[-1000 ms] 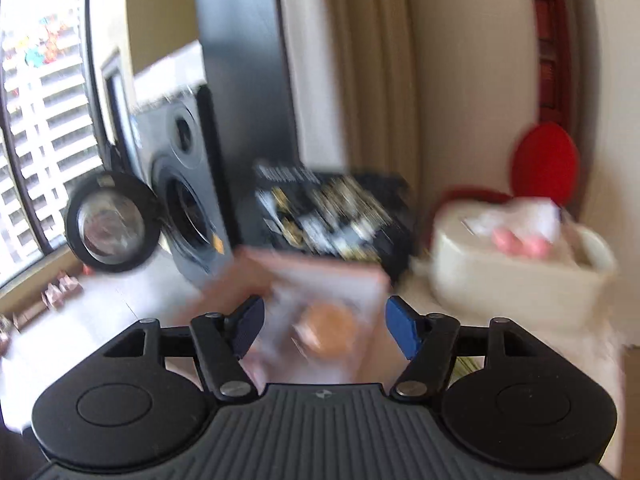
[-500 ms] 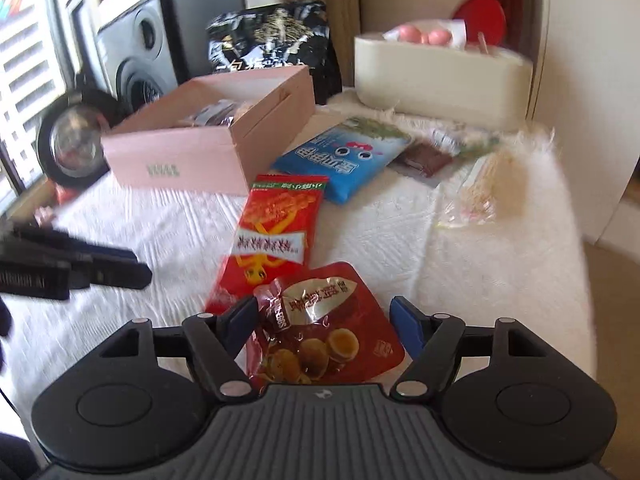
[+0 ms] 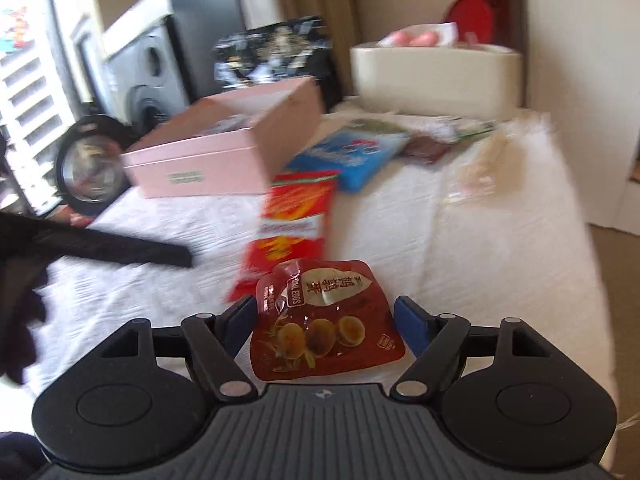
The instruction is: Organize snacks
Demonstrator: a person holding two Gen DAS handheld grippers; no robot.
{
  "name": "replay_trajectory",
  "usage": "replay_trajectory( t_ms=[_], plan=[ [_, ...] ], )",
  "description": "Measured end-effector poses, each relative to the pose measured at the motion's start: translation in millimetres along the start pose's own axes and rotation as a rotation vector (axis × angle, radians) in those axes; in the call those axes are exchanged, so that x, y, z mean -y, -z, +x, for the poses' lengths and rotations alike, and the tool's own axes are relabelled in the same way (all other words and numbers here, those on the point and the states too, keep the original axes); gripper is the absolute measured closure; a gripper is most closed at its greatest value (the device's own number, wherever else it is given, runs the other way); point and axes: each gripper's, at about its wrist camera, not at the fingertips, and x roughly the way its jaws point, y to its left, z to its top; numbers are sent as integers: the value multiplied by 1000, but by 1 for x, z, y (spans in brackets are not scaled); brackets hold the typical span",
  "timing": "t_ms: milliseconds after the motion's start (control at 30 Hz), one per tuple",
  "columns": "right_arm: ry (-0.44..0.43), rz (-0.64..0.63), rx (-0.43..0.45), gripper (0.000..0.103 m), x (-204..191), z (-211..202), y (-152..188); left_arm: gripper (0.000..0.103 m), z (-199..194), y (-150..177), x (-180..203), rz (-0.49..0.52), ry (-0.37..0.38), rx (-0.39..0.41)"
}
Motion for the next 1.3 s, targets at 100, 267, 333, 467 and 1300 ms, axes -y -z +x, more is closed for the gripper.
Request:
replay_trajectory(
  t_ms=[100,267,333,467,1300],
  plan=[
    [27,-47,17,26,-11,-3,6,65,12,-10,20,35,16,21],
    [104,-45,28,26,-10,-5,11,65,49,-17,65,236,-89,16],
    [137,-33,44,26,-5,-9,12,64,57,-15,74,283,-129,27],
    [139,54,68,25,11,-13,16,63,59,-9,81,353,-168,53],
    [146,55,69,20,9,-10,16,63,55,-25,32,62,47,28]
  ],
)
